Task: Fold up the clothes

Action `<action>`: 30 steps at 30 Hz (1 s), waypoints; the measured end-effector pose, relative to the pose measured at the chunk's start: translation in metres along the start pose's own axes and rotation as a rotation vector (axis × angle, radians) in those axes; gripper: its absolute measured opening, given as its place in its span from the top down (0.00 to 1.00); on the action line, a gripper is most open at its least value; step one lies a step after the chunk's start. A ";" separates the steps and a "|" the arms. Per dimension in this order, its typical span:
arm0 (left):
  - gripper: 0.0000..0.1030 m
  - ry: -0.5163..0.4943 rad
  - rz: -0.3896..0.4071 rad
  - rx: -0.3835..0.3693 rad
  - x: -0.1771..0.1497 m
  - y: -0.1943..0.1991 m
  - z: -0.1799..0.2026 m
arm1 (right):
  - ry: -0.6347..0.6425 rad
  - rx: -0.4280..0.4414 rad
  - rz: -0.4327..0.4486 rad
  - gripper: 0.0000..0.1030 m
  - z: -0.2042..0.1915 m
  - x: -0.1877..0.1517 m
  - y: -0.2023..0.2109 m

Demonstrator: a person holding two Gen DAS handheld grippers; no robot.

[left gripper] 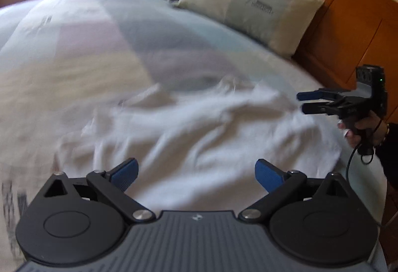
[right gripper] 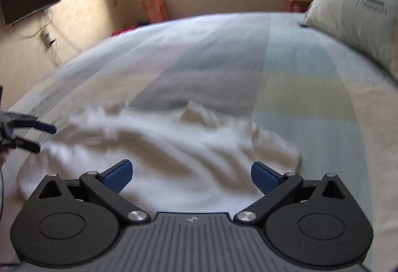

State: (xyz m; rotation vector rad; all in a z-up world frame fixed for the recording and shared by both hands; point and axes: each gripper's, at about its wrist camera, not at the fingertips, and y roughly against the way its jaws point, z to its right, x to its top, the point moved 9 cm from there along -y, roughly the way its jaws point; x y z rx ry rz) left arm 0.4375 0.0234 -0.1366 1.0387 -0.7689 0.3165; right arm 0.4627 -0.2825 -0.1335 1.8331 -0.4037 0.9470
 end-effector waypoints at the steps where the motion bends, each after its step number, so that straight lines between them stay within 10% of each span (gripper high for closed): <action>1: 0.03 0.007 -0.002 0.005 0.000 -0.004 -0.002 | -0.018 -0.038 -0.001 0.09 0.005 0.007 -0.008; 4: 0.03 0.030 -0.008 0.018 0.000 -0.015 -0.008 | -0.135 -0.085 -0.061 0.49 0.030 0.010 -0.035; 13: 0.04 0.103 -0.022 0.050 0.000 -0.044 -0.027 | -0.166 -0.233 0.031 0.98 0.061 0.007 -0.037; 17: 0.05 0.094 0.023 0.034 0.013 -0.033 -0.019 | -0.267 -0.220 0.059 0.94 0.081 0.012 -0.023; 25: 0.04 0.039 -0.003 -0.067 0.024 -0.050 0.015 | -0.048 0.032 0.018 0.90 -0.014 0.020 -0.030; 30: 0.04 0.132 -0.006 -0.022 0.022 -0.076 0.000 | -0.011 -0.014 -0.068 0.91 -0.032 0.010 -0.078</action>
